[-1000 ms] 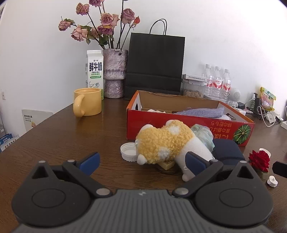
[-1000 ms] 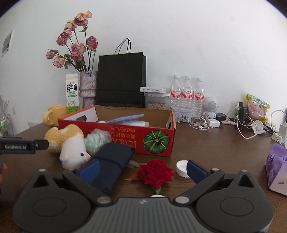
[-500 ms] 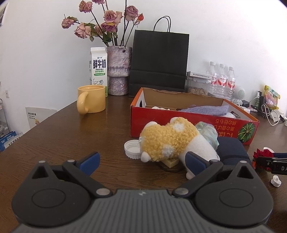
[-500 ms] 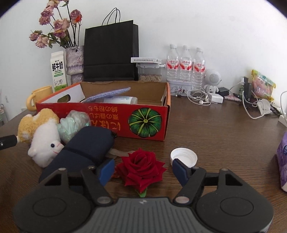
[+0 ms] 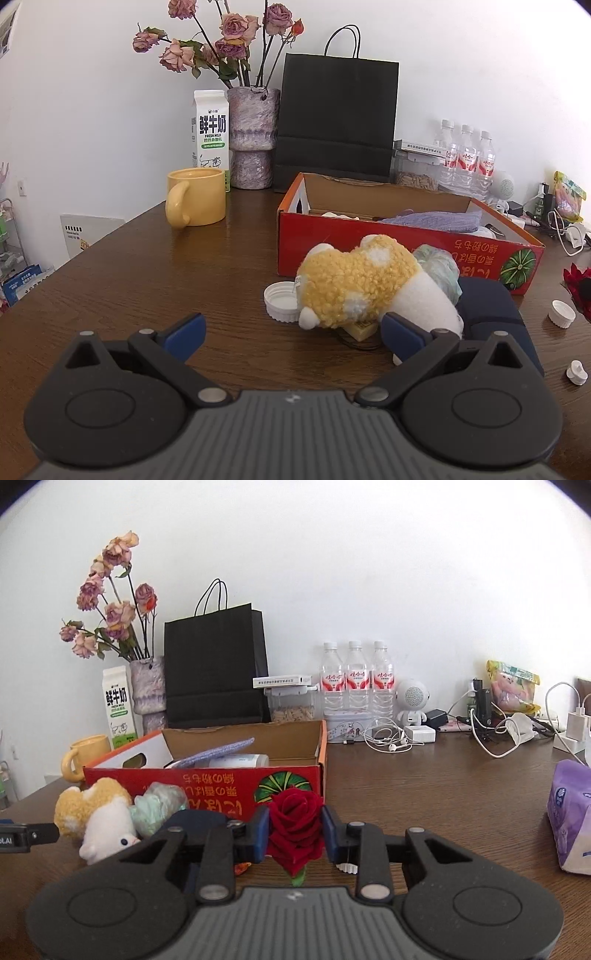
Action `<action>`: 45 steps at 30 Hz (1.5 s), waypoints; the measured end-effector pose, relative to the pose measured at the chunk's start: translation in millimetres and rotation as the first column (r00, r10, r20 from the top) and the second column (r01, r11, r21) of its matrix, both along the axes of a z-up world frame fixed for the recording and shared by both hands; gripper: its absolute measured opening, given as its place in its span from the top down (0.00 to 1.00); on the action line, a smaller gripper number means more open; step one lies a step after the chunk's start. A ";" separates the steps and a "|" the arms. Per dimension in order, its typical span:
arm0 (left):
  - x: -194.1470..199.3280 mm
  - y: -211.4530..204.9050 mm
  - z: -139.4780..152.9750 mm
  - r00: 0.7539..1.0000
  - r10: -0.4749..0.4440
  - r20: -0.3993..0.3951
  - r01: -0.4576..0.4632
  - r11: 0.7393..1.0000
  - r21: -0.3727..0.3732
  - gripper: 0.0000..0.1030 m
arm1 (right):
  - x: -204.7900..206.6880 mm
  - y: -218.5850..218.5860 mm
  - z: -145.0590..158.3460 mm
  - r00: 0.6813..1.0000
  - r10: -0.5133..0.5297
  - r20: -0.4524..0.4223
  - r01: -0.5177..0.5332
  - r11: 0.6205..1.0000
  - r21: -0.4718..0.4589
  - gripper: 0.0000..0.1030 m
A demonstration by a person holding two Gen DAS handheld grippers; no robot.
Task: Organize objects
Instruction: 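Grasp the red rose with the right gripper and lift it, then grasp the yellow-white plush toy with the left gripper and lift it while the right holds the rose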
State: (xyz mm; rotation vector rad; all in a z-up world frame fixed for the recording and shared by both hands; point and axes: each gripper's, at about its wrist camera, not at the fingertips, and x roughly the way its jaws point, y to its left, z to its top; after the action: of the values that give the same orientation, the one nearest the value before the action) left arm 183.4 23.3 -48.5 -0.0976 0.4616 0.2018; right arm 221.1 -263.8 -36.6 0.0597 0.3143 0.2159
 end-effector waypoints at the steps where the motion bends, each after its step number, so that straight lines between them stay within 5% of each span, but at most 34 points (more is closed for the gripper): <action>1: 0.4 0.1 -0.3 1.000 0.000 -0.002 0.000 1.000 -0.001 0.00 | 0.6 0.0 0.3 1.000 0.002 -0.003 -0.002 1.000 0.001 0.73; 20: 3.3 0.4 -2.4 0.999 0.018 -0.027 -0.018 1.000 -0.004 0.00 | -6.5 4.1 0.9 0.999 -0.005 0.039 0.006 1.000 -0.019 0.73; 31: 13.1 -57.7 12.8 0.998 -0.057 0.002 0.057 0.998 0.017 0.00 | -11.6 3.7 1.5 0.998 -0.002 0.066 0.003 1.000 -0.018 0.73; 35: 39.1 -61.9 9.5 0.998 -0.004 -0.061 0.000 0.997 -0.072 0.00 | -13.5 2.7 2.0 0.997 -0.005 0.077 0.007 1.000 -0.013 0.73; 39: 53.2 -58.5 4.9 0.993 0.047 -0.109 -0.064 0.985 -0.162 0.14 | -13.7 2.4 2.2 0.997 -0.002 0.079 0.003 1.000 -0.013 0.73; 41: 55.7 -58.2 1.3 0.992 0.035 -0.125 -0.060 0.977 -0.204 0.31 | -13.1 2.1 2.3 0.997 0.000 0.076 0.001 1.000 -0.010 0.73; 45: 55.2 -60.7 -2.9 0.991 0.000 -0.130 -0.030 0.973 -0.231 0.35 | -13.5 1.7 2.0 0.997 0.002 0.077 -0.001 1.000 -0.007 0.73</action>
State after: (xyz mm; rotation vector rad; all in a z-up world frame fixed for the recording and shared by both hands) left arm 238.6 -37.4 -51.4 -0.3191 0.6134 0.1686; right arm 207.7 -262.1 -34.6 0.0438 0.2385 0.2181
